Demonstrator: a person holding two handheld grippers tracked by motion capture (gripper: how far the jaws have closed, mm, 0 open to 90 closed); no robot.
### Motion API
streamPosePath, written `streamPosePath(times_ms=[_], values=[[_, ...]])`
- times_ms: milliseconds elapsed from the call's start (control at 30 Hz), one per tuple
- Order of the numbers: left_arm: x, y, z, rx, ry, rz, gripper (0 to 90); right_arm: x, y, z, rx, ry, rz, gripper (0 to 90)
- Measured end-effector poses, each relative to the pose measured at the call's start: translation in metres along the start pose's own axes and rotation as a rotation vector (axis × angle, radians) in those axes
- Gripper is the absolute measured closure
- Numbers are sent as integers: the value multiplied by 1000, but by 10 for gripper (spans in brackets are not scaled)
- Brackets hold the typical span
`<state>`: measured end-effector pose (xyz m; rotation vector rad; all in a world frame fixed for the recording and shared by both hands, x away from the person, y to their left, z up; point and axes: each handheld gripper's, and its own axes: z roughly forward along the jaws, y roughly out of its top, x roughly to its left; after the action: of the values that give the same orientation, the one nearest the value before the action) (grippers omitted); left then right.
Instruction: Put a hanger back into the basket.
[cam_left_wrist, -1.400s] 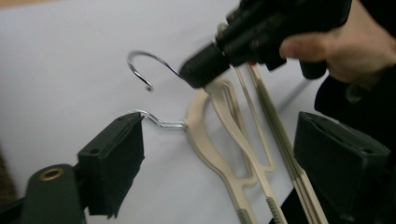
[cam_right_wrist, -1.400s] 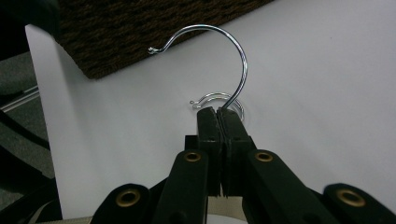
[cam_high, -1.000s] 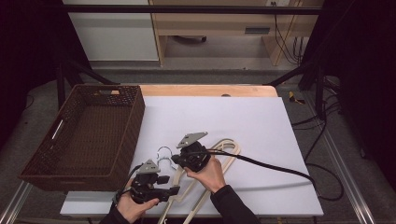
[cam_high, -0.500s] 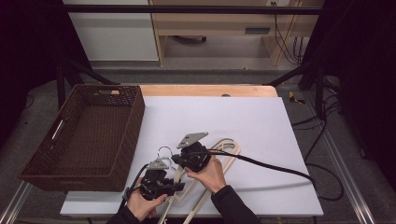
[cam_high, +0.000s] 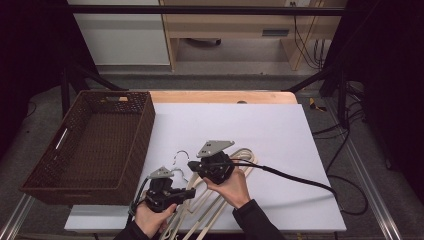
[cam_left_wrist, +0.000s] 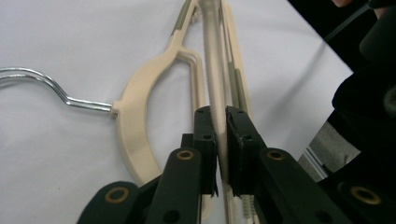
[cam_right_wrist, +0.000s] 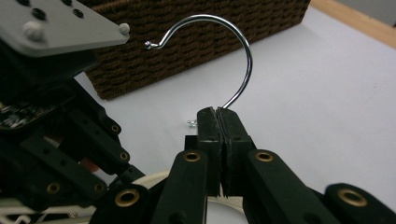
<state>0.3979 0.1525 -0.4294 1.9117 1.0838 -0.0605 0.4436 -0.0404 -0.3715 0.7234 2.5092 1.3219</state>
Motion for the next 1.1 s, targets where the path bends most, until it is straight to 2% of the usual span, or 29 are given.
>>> streamPosePath(times_ms=[133,167,233,267,300,333,367,400,433,467,500,533,600,667,800,867,933,1000,1100], values=[[-3,3,-11,-49,-1,6,861,2,1,-13,-39,10,1,851],[-5,5,-14,-68,6,14,862,2,0,-22,-52,3,-4,807],[-7,7,-20,-84,25,31,862,1,-1,-24,-55,0,-5,779],[-8,9,-22,-92,27,34,863,0,-5,-32,-79,-2,4,708],[-8,10,-23,-100,22,33,863,0,-5,-32,-79,-2,4,708],[-8,12,-26,-105,14,31,863,-1,-6,-35,-93,2,1,669],[-8,14,-29,-113,11,34,863,-4,-12,-47,-141,-4,13,610],[-9,15,-31,-119,13,40,863,-4,-12,-47,-141,-4,13,610],[-11,18,-34,-127,18,52,863,-5,-14,-51,-153,-4,17,579],[-12,21,-36,-134,27,64,863,-10,-21,-63,-190,-38,25,488],[-14,24,-39,-140,29,74,863,-10,-21,-63,-190,-38,25,488],[-16,27,-42,-146,33,85,863,-13,-25,-69,-202,-58,33,467],[-19,34,-47,-156,37,106,863,-21,-37,-86,-238,-89,64,361],[-22,41,-54,-161,49,136,863,-24,-42,-91,-248,-101,74,335],[-28,59,-70,-174,77,198,863,-38,-64,-110,-285,-162,119,207],[-29,67,-77,-177,82,219,863,-45,-74,-117,-291,-172,138,183],[-29,75,-84,-182,107,252,863,-54,-87,-124,-313,-173,180,137],[-28,81,-91,-183,124,284,863,-56,-89,-126,-320,-174,188,127],[-25,90,-103,-192,124,316,862,-63,-99,-133,-326,-210,204,108]])
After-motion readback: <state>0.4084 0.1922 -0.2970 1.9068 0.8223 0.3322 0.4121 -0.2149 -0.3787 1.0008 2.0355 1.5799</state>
